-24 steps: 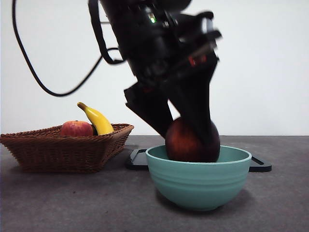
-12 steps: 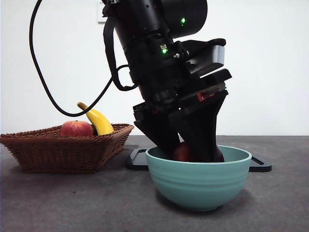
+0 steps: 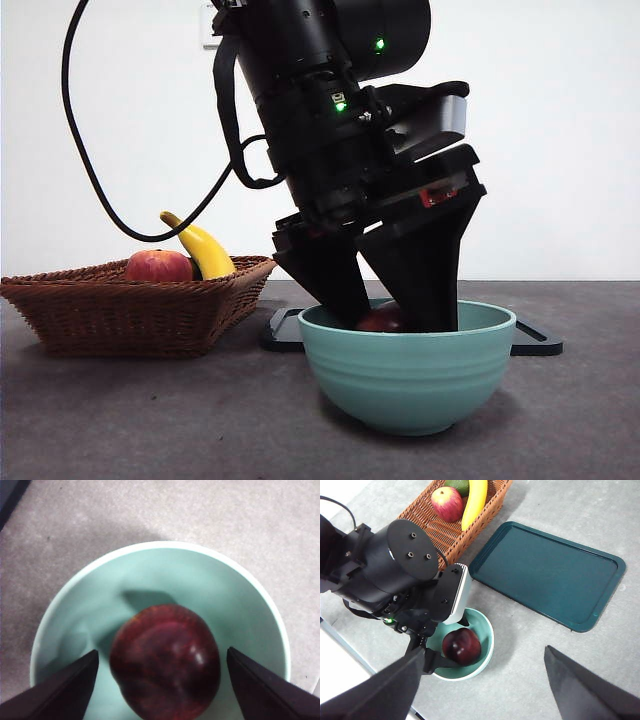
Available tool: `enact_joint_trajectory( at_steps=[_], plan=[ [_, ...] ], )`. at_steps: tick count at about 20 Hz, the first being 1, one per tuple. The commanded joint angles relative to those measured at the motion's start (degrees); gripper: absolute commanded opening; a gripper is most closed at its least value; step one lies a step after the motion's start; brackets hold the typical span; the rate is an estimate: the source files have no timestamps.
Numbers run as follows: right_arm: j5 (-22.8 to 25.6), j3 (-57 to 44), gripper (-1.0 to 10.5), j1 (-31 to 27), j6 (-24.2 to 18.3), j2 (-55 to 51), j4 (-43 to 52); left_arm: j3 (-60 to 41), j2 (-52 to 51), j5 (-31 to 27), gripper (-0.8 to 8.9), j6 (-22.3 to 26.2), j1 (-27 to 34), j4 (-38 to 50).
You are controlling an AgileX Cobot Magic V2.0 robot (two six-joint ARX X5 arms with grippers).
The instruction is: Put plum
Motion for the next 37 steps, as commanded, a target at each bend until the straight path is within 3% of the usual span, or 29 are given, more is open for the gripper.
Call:
enact_joint_trajectory(
  at_steps=[1,11,18,23,28,34,37],
  plan=[
    [0.0,1.2,3.8,0.3,0.5,0.5,0.5,1.1,0.0,-0.2,4.06,0.2,-0.7,0.0],
    [0.0,1.2,3.8,0.3,0.5,0.5,0.5,2.2,-14.6,-0.2,4.05,-0.9,3.4,0.2],
    [0.0,1.2,3.8,0.3,0.5,0.5,0.5,2.2,-28.7,-0.2,4.05,-2.5,12.6,-0.5],
    [0.0,1.2,3.8,0.3,0.4,0.5,0.5,2.2,-36.5,0.9,4.04,-2.0,20.1,-7.6],
    [0.0,1.2,3.8,0.3,0.4,0.5,0.5,2.1,-41.9,11.9,4.01,-0.4,25.2,-18.8],
    [0.0,1.2,3.8,0.3,0.4,0.5,0.1,2.0,-43.7,26.5,4.01,6.0,25.4,-36.3],
    [0.0,1.2,3.8,0.3,0.4,0.5,-0.9,2.0,-43.7,29.1,4.01,7.3,25.4,-38.7]
  ],
)
